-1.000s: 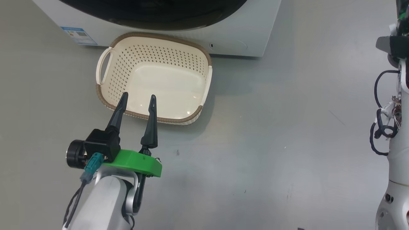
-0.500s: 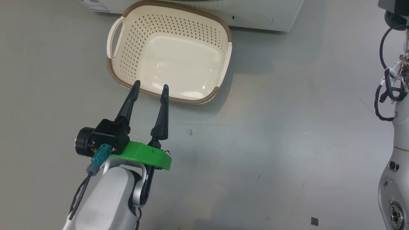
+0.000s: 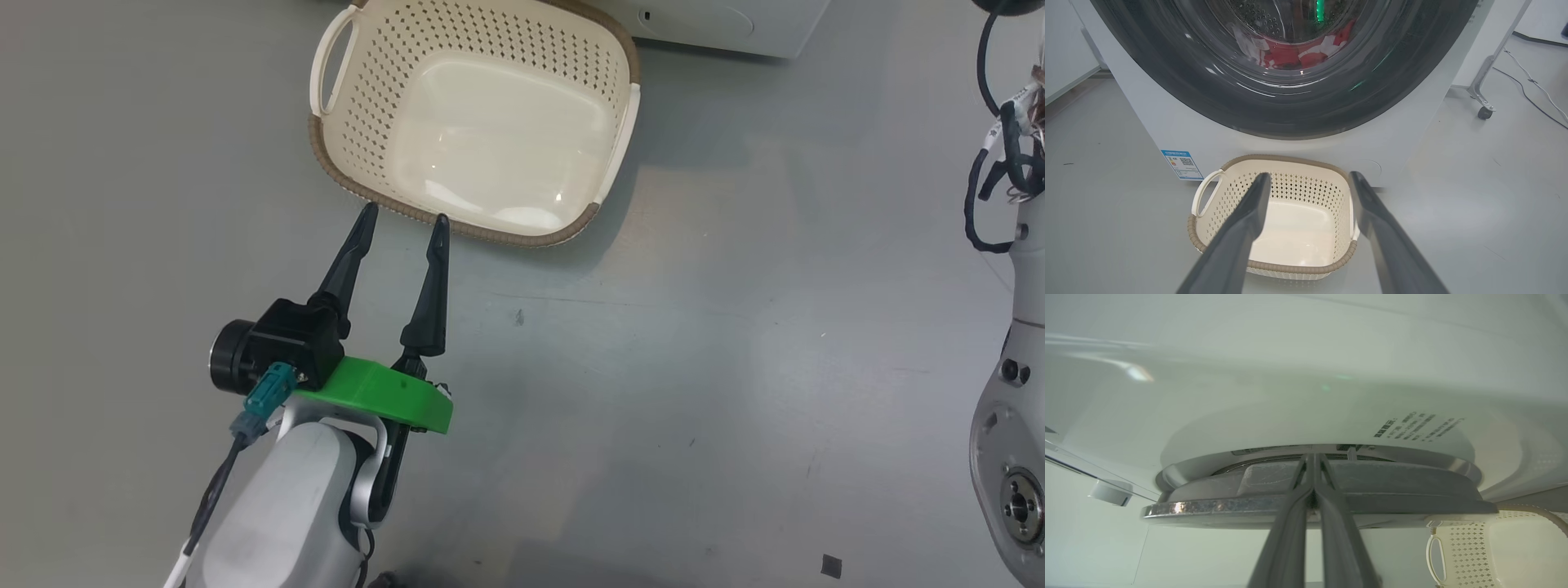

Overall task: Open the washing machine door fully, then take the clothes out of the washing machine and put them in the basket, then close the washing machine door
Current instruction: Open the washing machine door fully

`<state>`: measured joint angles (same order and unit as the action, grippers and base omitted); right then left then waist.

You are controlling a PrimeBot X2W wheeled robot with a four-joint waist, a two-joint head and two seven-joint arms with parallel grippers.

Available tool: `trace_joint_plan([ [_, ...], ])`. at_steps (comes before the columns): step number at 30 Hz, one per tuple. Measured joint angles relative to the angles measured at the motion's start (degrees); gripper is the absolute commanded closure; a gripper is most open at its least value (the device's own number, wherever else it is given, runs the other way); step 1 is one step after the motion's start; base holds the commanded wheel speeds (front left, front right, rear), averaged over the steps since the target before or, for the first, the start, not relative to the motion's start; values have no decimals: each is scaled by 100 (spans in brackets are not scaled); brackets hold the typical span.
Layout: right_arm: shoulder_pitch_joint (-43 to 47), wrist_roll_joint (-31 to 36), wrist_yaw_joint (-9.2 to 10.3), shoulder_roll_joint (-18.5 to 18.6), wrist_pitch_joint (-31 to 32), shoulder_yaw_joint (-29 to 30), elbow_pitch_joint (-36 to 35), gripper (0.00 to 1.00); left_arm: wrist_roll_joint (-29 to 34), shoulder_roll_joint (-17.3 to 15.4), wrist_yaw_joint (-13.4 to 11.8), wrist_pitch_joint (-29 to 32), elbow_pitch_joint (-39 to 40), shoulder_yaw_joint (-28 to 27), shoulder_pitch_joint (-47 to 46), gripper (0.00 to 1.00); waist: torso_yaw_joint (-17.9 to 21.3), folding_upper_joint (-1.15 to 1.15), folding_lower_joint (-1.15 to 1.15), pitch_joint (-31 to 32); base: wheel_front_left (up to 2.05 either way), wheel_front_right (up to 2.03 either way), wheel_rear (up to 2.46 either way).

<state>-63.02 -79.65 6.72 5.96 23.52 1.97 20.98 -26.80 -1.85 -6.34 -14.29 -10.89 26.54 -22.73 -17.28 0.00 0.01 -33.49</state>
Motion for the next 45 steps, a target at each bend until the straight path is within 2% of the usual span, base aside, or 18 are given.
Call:
trace_joint_plan([
  [16, -642, -38, 8, -14, 249, -186, 556, 100, -152, 9, -45, -1, 18, 103, -20, 0, -246, 0, 0, -128, 0, 0, 0],
  [33, -1110, -552, 52, 26, 543, 87, 1217, 100, -201, 20, -46, -16, 20, 141, -20, 0, -403, 0, 0, -198, 0, 0, 0],
  [45, -1216, -614, 52, 44, 715, 87, 1496, 100, -200, 22, -47, -16, 13, 135, -21, 0, -388, 0, 0, -173, 0, 0, 0],
])
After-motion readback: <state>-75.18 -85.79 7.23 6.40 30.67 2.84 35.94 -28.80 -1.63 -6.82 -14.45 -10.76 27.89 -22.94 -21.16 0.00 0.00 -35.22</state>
